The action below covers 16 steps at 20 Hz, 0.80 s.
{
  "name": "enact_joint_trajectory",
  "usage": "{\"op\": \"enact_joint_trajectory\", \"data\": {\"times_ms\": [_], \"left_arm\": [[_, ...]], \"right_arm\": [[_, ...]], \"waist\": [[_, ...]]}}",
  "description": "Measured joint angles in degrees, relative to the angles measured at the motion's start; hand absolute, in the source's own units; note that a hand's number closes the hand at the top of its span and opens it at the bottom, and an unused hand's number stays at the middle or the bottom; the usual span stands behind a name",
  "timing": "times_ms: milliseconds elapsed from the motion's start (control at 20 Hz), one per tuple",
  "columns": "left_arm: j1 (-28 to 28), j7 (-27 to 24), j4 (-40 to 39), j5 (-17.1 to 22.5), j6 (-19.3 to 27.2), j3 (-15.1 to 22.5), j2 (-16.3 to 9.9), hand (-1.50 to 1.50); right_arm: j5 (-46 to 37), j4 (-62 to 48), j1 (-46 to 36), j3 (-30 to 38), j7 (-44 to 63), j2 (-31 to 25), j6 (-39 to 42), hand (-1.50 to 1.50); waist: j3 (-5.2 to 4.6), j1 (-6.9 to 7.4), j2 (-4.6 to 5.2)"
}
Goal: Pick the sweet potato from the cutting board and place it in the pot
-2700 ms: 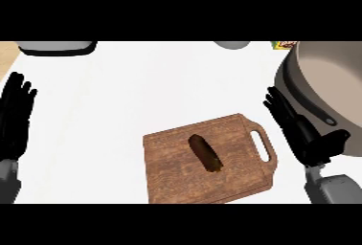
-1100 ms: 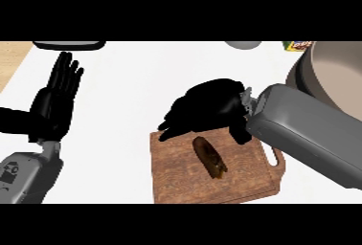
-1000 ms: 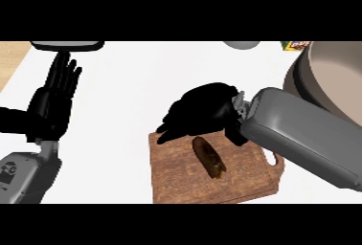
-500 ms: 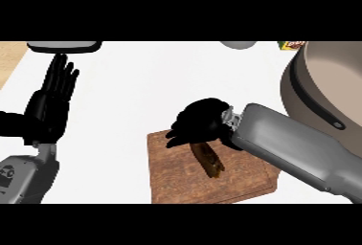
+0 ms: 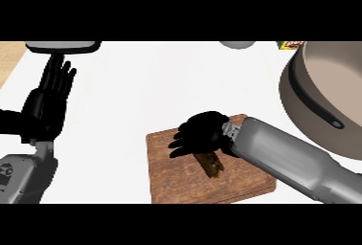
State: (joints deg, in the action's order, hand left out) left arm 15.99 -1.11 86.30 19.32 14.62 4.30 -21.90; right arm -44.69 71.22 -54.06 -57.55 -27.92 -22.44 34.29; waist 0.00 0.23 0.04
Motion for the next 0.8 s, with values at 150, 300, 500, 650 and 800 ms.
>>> {"op": "enact_joint_trajectory", "data": {"times_ms": [150, 300, 500, 650, 800], "left_arm": [[-0.4, 0.5, 1.0, -1.1, 0.3, 0.0, 0.7, 0.00], [-0.2, 1.0, 0.9, -1.4, -0.5, -0.7, 1.0, 0.00], [-0.3, 1.1, 0.8, -2.1, -1.1, -1.2, 1.8, 0.00], [-0.8, 1.6, 1.5, -2.5, -1.8, -2.0, 2.0, 0.00], [-0.6, 1.7, 1.6, -3.5, -1.5, -2.0, 3.0, 0.00]], "right_arm": [[-1.6, 1.2, 1.3, 0.8, 0.9, 1.7, 0.7, -1.50], [-5.0, 1.1, 2.9, 1.1, 1.5, 2.4, 0.4, -1.50], [-9.9, -2.0, 4.7, 1.2, 0.9, 4.4, -1.8, -1.50], [-12.7, -4.7, 5.5, 2.6, -0.1, 6.2, -2.1, -1.50], [-15.4, -9.1, 6.1, 3.5, -2.5, 7.8, -4.5, -1.50]], "waist": [[0.00, -0.04, -0.06], [0.00, -0.05, -0.06], [0.00, 0.04, -0.02], [0.00, 0.10, -0.01], [0.01, 0.18, 0.03]]}}
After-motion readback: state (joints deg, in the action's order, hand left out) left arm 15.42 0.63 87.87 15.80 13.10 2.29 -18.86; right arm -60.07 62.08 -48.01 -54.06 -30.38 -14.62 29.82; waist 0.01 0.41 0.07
